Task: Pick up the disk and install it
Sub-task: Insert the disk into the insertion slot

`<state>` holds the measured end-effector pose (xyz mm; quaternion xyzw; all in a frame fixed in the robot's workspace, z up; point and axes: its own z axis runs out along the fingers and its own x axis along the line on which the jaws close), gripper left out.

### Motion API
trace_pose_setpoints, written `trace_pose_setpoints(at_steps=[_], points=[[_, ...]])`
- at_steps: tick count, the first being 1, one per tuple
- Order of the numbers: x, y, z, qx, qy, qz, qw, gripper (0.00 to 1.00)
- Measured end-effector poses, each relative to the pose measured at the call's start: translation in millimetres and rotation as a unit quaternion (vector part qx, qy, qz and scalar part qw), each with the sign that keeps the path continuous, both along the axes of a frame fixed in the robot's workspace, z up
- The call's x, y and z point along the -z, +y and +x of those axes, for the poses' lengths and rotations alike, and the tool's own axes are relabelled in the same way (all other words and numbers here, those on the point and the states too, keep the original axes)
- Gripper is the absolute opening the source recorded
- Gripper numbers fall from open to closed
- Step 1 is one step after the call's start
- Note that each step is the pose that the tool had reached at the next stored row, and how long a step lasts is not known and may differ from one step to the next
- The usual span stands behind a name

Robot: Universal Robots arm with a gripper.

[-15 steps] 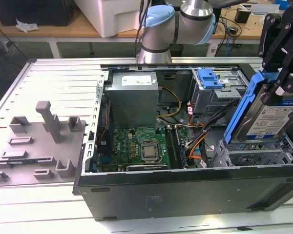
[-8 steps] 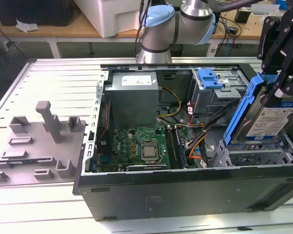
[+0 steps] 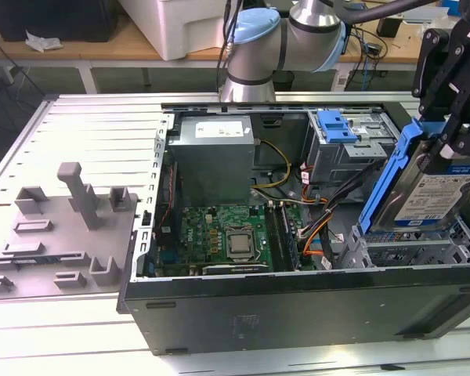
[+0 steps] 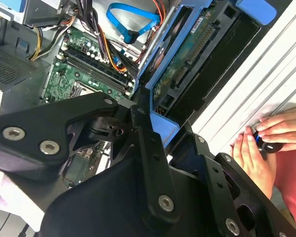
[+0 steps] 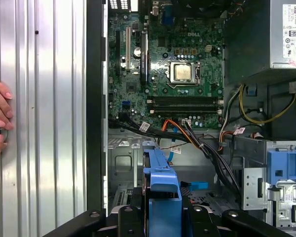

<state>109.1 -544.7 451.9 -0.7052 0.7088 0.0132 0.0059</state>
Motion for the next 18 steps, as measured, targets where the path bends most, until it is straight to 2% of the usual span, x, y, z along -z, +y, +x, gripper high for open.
trace_pose_setpoints(at_steps=[18], points=[[3.5, -0.7, 0.0, 0.0, 0.0, 0.0001, 1.0, 0.37]])
